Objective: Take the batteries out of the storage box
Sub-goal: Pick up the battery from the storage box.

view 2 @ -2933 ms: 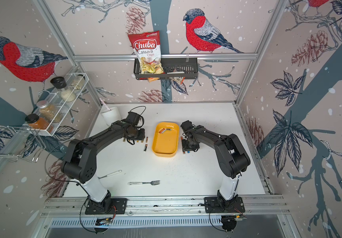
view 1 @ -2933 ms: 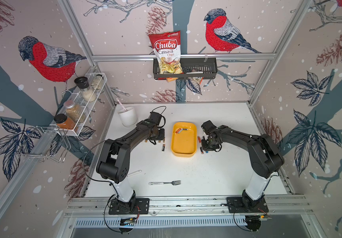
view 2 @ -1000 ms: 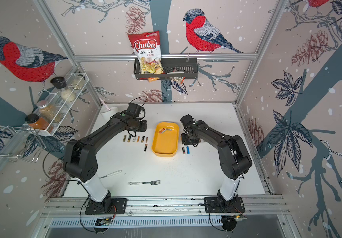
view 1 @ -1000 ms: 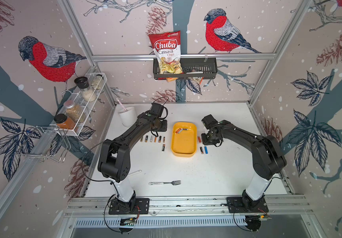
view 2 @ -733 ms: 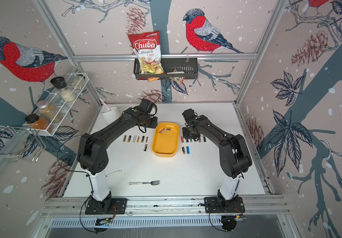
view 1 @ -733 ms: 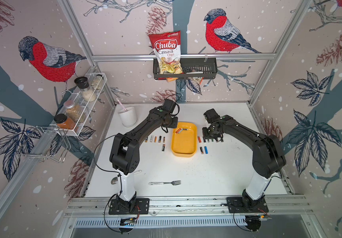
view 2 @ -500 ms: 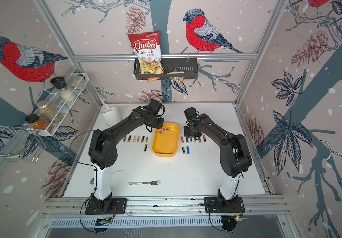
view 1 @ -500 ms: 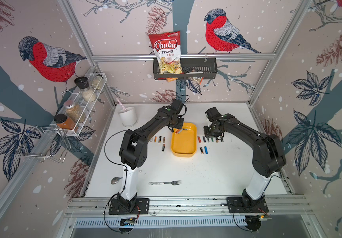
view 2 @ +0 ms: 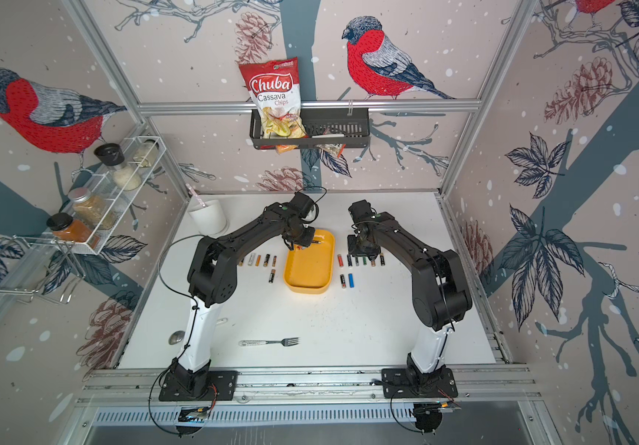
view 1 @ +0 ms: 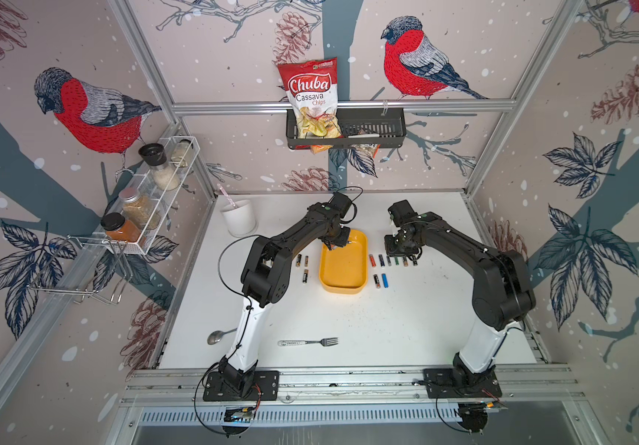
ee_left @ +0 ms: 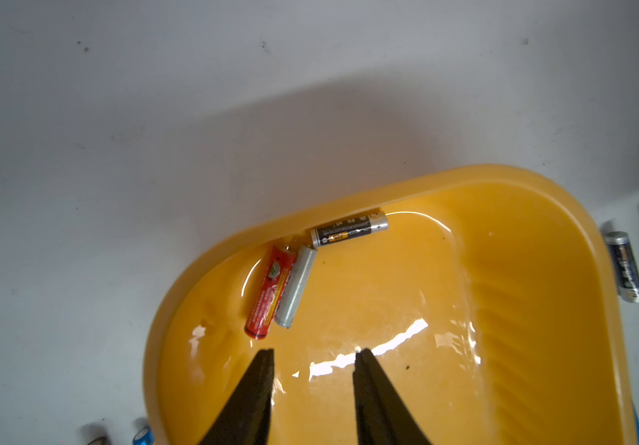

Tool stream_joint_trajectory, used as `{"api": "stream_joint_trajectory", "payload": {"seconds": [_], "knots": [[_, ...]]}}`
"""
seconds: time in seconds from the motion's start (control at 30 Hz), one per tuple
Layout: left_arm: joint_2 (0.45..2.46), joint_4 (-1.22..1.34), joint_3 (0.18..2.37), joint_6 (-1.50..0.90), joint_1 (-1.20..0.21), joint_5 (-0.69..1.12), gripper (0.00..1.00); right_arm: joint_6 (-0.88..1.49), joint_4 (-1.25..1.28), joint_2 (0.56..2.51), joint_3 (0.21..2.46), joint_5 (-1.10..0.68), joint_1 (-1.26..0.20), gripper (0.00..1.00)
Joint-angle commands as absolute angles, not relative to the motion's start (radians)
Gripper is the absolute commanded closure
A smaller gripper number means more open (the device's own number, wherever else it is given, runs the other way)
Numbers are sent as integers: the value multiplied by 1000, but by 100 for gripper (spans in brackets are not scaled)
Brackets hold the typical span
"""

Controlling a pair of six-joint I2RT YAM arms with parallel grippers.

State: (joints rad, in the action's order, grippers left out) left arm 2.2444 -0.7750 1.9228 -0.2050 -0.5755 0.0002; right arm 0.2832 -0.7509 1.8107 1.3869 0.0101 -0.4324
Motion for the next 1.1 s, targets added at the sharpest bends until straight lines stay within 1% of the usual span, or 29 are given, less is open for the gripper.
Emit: {"api": "stream_joint_trajectory", "payload": {"seconds": [0.0, 0.87, 1.07], "knots": [[2253, -763, 1930, -191, -578, -15, 61, 270, -769, 1809, 1384, 13, -428, 68], [2342, -733, 1945, -183, -577, -2, 62, 262, -767, 1811, 1359, 5, -412, 68], [2342, -732, 1935, -189, -578, 0, 70, 262, -766, 1809, 1359, 3, -411, 68]]}}
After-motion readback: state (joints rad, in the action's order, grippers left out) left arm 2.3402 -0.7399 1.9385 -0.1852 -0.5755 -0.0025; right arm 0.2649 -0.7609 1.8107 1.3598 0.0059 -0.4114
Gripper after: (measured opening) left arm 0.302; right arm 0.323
